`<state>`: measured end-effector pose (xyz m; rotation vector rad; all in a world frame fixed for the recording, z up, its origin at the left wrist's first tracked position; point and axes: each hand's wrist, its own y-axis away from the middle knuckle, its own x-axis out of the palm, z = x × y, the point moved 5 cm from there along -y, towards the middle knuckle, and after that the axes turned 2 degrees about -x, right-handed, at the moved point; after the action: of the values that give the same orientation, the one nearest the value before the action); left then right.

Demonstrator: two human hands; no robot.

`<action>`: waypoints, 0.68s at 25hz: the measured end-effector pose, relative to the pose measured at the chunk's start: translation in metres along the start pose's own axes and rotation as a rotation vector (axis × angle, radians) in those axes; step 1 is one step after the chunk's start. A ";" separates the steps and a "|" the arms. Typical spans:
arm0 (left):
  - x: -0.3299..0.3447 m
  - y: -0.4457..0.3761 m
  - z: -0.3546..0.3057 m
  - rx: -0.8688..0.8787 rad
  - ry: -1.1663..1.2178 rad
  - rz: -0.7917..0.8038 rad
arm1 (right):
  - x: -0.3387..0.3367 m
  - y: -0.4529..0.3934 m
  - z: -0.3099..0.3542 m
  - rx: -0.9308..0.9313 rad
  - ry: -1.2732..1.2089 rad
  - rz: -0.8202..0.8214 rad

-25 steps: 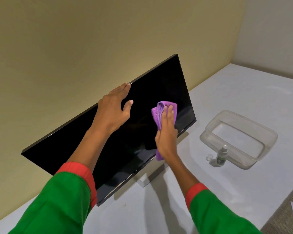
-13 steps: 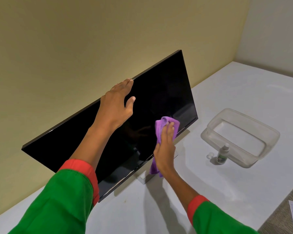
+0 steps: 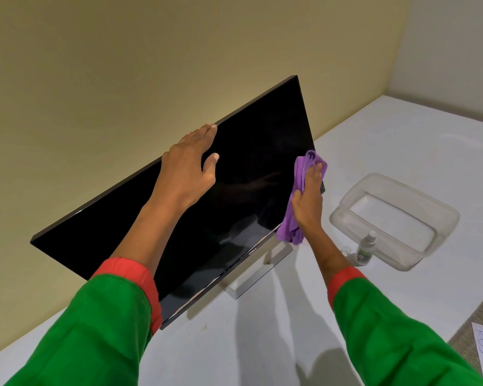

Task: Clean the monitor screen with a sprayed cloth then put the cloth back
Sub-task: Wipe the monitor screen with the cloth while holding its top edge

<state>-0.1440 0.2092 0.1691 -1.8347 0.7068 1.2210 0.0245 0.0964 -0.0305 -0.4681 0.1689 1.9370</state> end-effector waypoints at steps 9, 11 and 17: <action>0.001 0.003 -0.003 0.016 -0.073 0.013 | 0.081 0.147 0.012 -0.151 -0.080 0.165; 0.000 0.003 -0.002 0.016 -0.072 0.011 | 0.089 0.150 0.034 -0.321 0.089 0.171; 0.001 0.003 -0.002 0.027 -0.061 0.013 | 0.053 0.088 0.053 -0.379 0.137 0.062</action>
<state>-0.1446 0.2060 0.1680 -1.7654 0.6990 1.2650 -0.0860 0.1230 -0.0119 -0.8554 -0.1006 2.0032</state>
